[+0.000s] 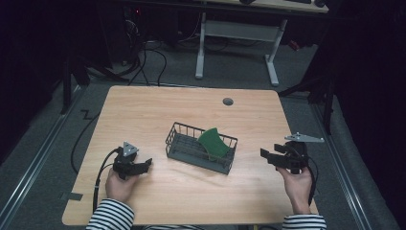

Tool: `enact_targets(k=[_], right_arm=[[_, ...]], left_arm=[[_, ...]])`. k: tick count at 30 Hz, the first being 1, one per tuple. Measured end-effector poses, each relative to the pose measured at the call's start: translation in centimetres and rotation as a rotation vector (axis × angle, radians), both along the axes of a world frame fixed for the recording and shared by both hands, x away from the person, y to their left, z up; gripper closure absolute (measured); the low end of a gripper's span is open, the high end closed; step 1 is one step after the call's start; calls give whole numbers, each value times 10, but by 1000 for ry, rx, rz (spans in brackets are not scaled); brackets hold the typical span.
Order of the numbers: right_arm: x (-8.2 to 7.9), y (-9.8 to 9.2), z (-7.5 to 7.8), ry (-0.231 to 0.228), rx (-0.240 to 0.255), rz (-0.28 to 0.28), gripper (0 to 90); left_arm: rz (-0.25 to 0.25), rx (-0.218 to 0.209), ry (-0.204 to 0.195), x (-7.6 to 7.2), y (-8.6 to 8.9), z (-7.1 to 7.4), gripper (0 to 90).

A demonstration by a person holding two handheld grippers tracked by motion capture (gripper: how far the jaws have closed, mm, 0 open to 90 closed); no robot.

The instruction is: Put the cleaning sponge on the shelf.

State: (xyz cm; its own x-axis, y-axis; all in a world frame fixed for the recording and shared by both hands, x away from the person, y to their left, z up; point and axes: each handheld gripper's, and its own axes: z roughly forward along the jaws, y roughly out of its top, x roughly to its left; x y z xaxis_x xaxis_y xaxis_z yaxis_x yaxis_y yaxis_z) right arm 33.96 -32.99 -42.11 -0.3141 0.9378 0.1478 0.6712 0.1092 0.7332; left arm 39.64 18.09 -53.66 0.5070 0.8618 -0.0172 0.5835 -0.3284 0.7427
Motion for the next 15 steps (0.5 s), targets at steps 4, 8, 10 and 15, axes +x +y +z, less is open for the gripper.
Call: enact_targets(k=[4, 8, 10, 15], right_arm=[[-3, -2, -11, 8, 19, -11, 344], [-5, -5, -20, 3, 38, -26, 347], [-4, -5, -27, 11, 61, -31, 346], [-4, -5, -43, 12, 83, -47, 349]], left_arm=[[0, 0, 0, 0, 0, 0, 278], [0, 0, 0, 0, 0, 0, 279], [0, 0, 0, 0, 0, 0, 278], [0, 0, 0, 0, 0, 0, 279]])
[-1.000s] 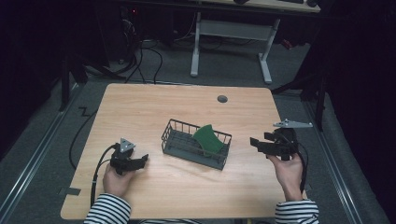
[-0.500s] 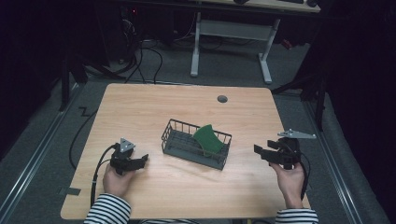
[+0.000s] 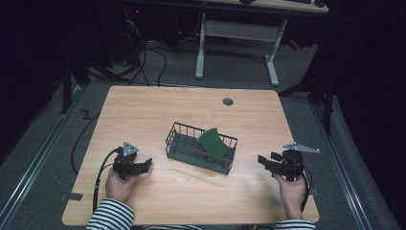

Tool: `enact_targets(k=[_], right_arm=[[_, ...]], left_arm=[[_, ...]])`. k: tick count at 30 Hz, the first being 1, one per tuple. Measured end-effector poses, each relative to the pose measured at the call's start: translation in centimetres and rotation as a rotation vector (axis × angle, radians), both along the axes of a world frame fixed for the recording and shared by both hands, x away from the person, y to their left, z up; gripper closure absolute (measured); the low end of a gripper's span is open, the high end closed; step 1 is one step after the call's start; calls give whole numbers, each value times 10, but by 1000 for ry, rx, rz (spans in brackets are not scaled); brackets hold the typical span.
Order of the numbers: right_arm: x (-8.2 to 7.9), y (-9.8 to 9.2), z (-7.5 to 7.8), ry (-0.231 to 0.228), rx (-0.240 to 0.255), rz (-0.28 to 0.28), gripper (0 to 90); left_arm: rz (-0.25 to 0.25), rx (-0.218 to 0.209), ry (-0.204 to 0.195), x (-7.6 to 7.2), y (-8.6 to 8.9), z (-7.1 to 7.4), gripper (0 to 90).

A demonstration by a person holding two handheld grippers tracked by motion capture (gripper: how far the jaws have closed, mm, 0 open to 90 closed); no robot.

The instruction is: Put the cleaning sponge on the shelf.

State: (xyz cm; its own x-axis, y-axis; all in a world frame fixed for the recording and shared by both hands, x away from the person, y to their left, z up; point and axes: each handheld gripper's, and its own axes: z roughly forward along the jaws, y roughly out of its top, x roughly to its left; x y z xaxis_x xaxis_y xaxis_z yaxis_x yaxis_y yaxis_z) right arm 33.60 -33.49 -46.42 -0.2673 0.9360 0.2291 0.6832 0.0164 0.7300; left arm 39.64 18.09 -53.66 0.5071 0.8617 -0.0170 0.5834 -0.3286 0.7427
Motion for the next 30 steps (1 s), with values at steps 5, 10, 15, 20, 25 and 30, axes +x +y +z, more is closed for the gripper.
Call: enact_targets(k=[5, 10, 15, 20, 25, 30], right_arm=[[1, 1, -14, 7, 16, -12, 353], [0, 4, -28, 20, 7, -23, 354], [-2, 11, -38, 14, -69, -40, 354], [-4, 20, -48, 1, -135, -37, 354], [-5, 25, -56, -10, -159, -25, 352], [-4, 28, -63, -1, -169, -23, 345]], left_arm=[[0, 0, 0, 0, 0, 0, 278], [0, 1, 1, 0, 0, 0, 278], [0, 0, 0, 0, 0, 0, 278], [0, 0, 0, 0, 0, 0, 278], [0, 0, 0, 0, 0, 0, 278], [0, 0, 0, 0, 0, 0, 278]])
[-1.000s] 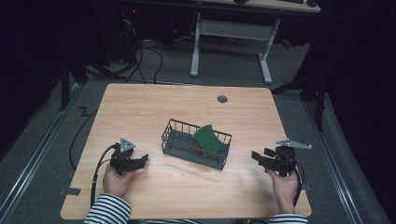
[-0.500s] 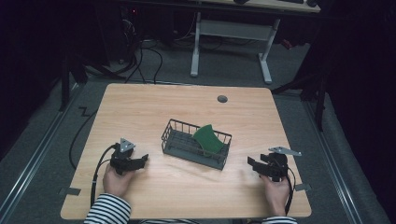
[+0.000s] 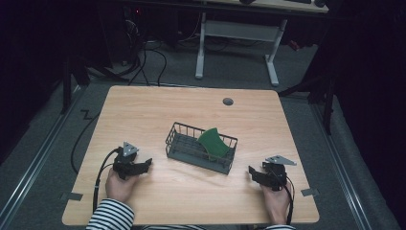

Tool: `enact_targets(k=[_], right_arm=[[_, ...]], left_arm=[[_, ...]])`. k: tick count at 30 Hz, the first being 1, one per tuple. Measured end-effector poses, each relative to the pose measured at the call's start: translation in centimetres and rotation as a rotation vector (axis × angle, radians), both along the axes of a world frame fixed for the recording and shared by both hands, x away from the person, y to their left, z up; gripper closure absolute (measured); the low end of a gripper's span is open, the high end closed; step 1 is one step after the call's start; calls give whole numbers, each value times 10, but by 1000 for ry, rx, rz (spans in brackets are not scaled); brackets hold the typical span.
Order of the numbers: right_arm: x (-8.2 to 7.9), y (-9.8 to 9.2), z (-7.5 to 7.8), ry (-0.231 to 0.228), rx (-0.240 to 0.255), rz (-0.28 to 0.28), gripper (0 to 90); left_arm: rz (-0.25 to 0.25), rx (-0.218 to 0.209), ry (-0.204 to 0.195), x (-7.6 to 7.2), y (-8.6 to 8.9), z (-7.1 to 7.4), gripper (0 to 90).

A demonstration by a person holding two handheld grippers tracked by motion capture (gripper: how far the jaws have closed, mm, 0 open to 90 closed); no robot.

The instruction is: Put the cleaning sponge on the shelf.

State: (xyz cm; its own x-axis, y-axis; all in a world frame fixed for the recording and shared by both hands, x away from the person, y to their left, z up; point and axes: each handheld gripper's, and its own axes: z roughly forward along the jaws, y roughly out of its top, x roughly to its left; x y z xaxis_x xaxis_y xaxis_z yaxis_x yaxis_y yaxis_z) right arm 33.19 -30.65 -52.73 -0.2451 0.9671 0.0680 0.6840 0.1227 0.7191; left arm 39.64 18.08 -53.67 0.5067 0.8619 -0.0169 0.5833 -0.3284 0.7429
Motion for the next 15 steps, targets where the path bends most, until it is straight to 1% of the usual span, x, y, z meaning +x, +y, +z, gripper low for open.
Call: enact_targets(k=[3, 5, 7, 15], right_arm=[[0, 4, -1, -12, -33, 4, 338], [0, 6, -3, -23, -45, -1, 333], [0, 9, -3, -25, -79, 4, 317], [0, 10, -4, -26, -82, 3, 310]], left_arm=[[0, 0, 0, 0, 0, 0, 278], [1, 0, -1, 0, 0, 0, 278], [1, 0, 0, 0, 0, 0, 278], [10, 1, 0, -1, -1, 0, 277]])
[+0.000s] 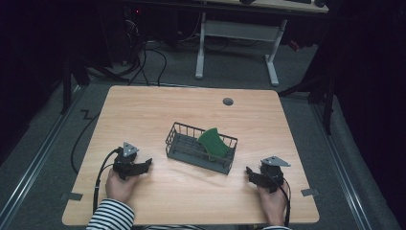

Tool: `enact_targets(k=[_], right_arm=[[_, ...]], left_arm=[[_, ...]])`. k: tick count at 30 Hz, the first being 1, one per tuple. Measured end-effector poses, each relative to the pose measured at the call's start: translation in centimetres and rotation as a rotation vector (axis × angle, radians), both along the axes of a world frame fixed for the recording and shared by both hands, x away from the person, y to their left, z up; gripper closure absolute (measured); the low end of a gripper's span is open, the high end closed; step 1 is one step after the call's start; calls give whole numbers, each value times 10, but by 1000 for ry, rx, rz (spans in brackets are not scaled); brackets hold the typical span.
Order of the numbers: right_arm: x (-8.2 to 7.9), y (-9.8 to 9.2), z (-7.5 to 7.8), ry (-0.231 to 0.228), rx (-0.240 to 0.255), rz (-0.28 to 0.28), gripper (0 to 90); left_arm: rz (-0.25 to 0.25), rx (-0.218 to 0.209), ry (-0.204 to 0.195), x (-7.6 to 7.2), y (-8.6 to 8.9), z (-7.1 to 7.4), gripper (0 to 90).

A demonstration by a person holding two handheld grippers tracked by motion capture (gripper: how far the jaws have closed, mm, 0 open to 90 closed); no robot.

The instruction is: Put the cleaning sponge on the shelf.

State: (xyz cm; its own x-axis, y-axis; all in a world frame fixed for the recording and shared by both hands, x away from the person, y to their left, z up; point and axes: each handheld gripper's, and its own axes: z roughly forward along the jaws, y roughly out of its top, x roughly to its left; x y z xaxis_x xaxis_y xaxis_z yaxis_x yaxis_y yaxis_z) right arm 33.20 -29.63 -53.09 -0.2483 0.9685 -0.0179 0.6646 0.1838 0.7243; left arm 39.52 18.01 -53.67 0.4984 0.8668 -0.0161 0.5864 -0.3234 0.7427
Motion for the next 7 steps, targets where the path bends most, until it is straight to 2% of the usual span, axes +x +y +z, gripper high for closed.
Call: enact_targets(k=[7], right_arm=[[0, 0, 0, 0, 1, 0, 300]], left_arm=[[1, -1, 0, 0, 0, 0, 278]])
